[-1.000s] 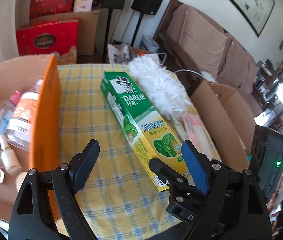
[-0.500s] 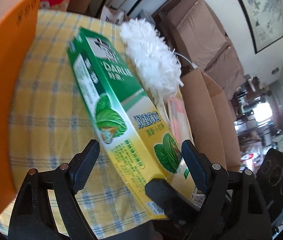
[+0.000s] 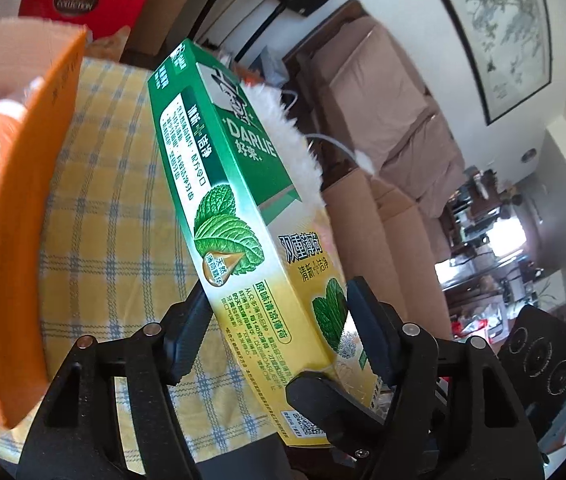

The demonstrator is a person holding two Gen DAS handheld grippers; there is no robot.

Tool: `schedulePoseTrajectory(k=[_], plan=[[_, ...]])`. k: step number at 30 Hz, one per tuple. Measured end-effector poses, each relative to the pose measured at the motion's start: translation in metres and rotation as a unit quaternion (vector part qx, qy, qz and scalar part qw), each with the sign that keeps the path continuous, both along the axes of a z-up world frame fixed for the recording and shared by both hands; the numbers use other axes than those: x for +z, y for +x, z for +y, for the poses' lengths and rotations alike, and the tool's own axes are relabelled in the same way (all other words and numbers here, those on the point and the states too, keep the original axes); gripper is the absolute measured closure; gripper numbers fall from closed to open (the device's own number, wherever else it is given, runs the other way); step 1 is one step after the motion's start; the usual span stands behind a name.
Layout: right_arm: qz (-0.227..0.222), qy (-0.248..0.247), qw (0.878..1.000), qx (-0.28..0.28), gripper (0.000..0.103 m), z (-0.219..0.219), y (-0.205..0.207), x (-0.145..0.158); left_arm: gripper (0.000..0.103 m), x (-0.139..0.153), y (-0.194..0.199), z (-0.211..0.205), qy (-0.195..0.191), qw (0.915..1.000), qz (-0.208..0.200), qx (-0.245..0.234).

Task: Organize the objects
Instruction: 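Carry the toothpaste box into the orange box and open the left tool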

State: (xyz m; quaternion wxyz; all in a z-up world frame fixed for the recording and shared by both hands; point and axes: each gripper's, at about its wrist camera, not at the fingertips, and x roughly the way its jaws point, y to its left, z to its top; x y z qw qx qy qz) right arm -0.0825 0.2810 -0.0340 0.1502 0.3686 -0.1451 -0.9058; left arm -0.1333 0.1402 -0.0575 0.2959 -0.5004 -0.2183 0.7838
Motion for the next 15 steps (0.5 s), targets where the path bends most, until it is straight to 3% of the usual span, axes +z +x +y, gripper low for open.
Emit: schedulePoseTrajectory(k=[8, 15], plan=[[0.035, 0.022, 0.998, 0.045, 0.044, -0.044, -0.007, 0.031, 0.039, 0.031, -0.002, -0.043, 0.016, 0.9987, 0.035, 0.035], [0.039, 0.029, 0.995, 0.09, 0.044, -0.093, -0.024, 0.035, 0.039, 0.029, -0.014, -0.09, 0.02, 0.9963, 0.033, 0.077]])
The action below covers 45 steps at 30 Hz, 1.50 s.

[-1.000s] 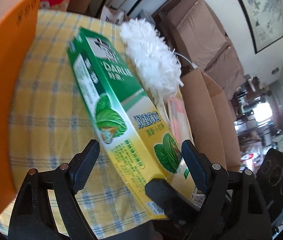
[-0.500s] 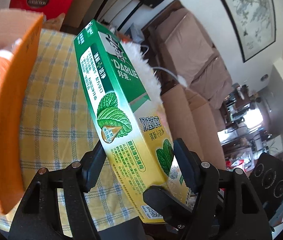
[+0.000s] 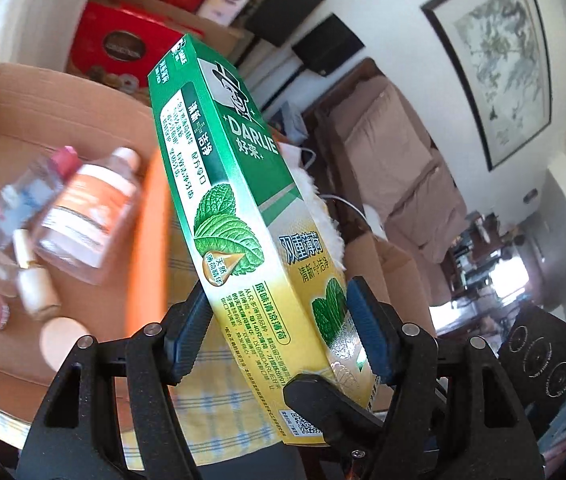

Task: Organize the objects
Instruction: 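Carry the toothpaste box into the orange box and open the left tool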

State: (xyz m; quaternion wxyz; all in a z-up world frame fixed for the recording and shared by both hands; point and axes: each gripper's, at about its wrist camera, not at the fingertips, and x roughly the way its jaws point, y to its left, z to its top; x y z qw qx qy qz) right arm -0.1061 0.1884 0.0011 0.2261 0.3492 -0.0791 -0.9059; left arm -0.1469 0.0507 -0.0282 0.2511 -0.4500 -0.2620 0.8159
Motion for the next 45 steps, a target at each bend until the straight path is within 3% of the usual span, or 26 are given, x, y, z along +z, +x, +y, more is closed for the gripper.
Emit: schedulePoseTrajectory(k=[14, 25, 34, 39, 45], plan=[[-0.018, 0.022, 0.997, 0.065, 0.045, -0.074, -0.028, -0.026, 0.038, -0.036, -0.012, -0.085, 0.011, 0.9972, -0.043, 0.061], [-0.024, 0.05, 0.995, 0.087, 0.045, -0.102, -0.033, -0.042, 0.037, -0.052, -0.018, -0.112, -0.002, 0.9945, -0.072, 0.076], [-0.023, 0.084, 0.994, 0.072, 0.044, -0.104, -0.04, -0.053, 0.023, -0.033, -0.007, -0.12, -0.051, 0.9932, -0.025, 0.102], [-0.015, 0.104, 0.992, 0.064, 0.043, -0.107, -0.042, -0.055, 0.019, -0.029, -0.006, -0.127, -0.045, 0.9929, -0.019, 0.108], [-0.002, 0.11, 0.992, 0.057, 0.022, -0.108, -0.034, -0.047, 0.011, -0.029, -0.004, -0.131, -0.052, 0.992, -0.018, 0.114]])
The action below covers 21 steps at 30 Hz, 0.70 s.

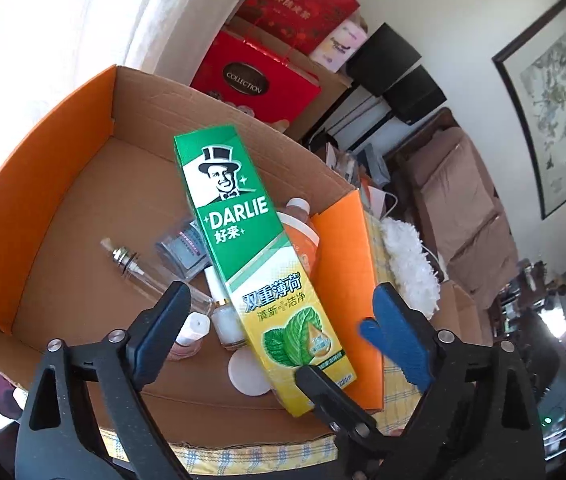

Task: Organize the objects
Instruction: 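Carry the toothpaste box into the orange box and open the left tool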

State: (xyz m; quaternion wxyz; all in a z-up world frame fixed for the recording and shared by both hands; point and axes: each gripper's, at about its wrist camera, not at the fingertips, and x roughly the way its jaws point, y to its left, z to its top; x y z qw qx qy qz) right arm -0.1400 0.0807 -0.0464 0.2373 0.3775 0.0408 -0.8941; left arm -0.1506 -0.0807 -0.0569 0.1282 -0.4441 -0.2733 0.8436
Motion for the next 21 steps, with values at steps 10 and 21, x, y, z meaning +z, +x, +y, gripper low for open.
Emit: schedulePoseTrajectory(k=[10, 21], plan=[[0.01, -0.021, 1.0, -0.018, 0.022, 0.031, 0.016, 0.026, 0.004, 0.018, 0.009, 0.011, -0.036, 0.9989, 0.026, -0.013], [-0.005, -0.031, 0.997, -0.073, 0.022, 0.087, 0.023, 0.03, 0.002, 0.028, 0.02, 0.045, -0.067, 0.9958, 0.036, -0.051]])
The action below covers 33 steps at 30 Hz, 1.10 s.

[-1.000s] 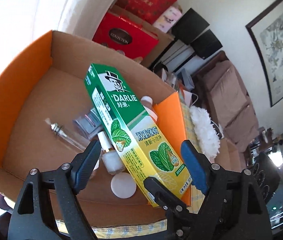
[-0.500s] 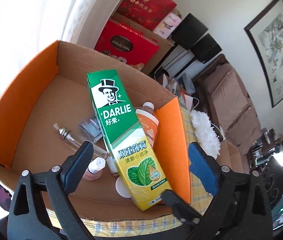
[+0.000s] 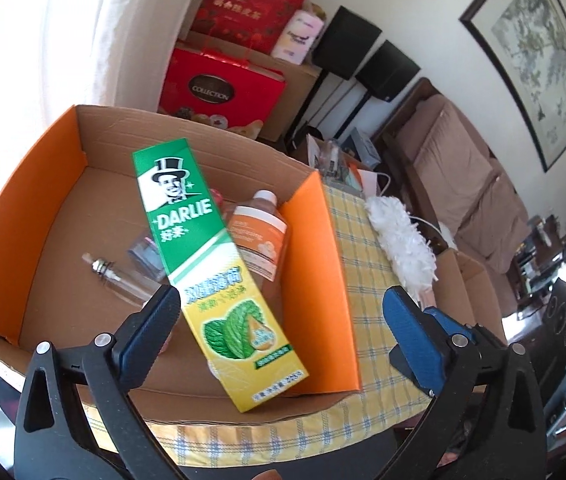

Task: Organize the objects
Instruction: 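Move both tools back over the table toward the pink razor package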

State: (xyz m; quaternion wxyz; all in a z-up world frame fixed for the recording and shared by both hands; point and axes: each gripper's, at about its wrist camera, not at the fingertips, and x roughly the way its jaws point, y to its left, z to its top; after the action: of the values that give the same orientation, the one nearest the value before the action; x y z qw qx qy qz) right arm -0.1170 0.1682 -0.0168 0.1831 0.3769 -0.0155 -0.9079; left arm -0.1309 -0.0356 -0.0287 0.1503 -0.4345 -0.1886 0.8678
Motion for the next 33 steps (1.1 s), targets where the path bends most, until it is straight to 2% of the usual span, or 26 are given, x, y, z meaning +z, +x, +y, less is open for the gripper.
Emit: schedulePoseTrajectory(k=[13, 23, 33], plan=[[-0.007, 0.009, 0.999, -0.053, 0.022, 0.057, 0.008, -0.01, 0.002, -0.001, 0.005, 0.047, -0.015, 0.9992, -0.003, -0.037], [-0.023, 0.014, 0.992, -0.121, 0.022, 0.124, 0.012, -0.024, 0.002, -0.006, 0.004, 0.105, -0.017, 0.9958, -0.009, -0.089], [-0.032, 0.023, 0.986, -0.16, 0.023, 0.17, 0.014, -0.034, 0.002, -0.013, -0.002, 0.158, -0.027, 0.9914, -0.022, -0.126]])
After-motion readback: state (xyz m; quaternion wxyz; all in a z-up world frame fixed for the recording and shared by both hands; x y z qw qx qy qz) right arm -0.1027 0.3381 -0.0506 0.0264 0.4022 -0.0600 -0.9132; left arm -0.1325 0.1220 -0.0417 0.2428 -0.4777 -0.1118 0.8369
